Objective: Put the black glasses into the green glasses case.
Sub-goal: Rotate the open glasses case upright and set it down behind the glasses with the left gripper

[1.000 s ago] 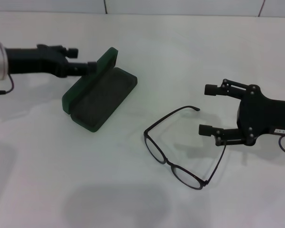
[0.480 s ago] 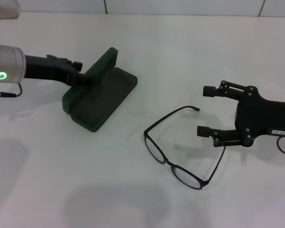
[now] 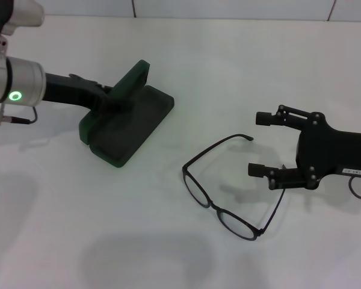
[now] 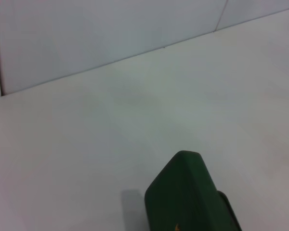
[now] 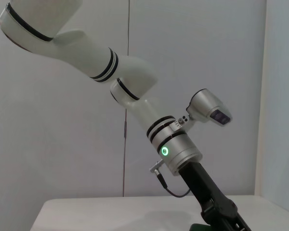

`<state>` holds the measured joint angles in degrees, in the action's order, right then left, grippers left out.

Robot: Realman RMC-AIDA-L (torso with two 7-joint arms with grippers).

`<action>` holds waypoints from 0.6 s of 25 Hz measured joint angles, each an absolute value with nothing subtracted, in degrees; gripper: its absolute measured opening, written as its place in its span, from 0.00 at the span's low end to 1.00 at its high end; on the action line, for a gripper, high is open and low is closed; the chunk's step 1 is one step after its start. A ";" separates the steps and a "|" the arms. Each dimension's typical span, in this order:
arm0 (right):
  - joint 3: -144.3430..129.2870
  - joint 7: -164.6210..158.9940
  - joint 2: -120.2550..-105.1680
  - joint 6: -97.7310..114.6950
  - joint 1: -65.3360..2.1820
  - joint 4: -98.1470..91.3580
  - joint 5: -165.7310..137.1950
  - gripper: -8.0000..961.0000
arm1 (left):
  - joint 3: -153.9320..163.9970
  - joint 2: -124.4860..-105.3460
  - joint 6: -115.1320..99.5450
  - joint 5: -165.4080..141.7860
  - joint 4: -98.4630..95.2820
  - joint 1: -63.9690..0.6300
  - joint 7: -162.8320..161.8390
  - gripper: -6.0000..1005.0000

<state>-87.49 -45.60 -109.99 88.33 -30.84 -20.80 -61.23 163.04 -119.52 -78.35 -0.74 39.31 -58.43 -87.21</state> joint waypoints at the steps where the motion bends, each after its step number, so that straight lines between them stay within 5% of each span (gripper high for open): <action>1: -87.48 -45.57 -110.01 88.33 -30.84 -20.78 -61.24 0.93 | 163.03 -119.50 -78.34 -0.74 39.00 -58.49 -87.19 0.78; 5: -87.68 -45.54 -110.14 88.41 -30.85 -20.81 -61.55 0.93 | 163.03 -119.44 -78.27 -0.61 38.26 -58.88 -87.19 0.55; 15: -87.70 -45.43 -111.09 88.81 -30.59 -20.92 -66.22 0.92 | 163.04 -119.18 -78.15 0.12 38.90 -60.95 -81.75 0.32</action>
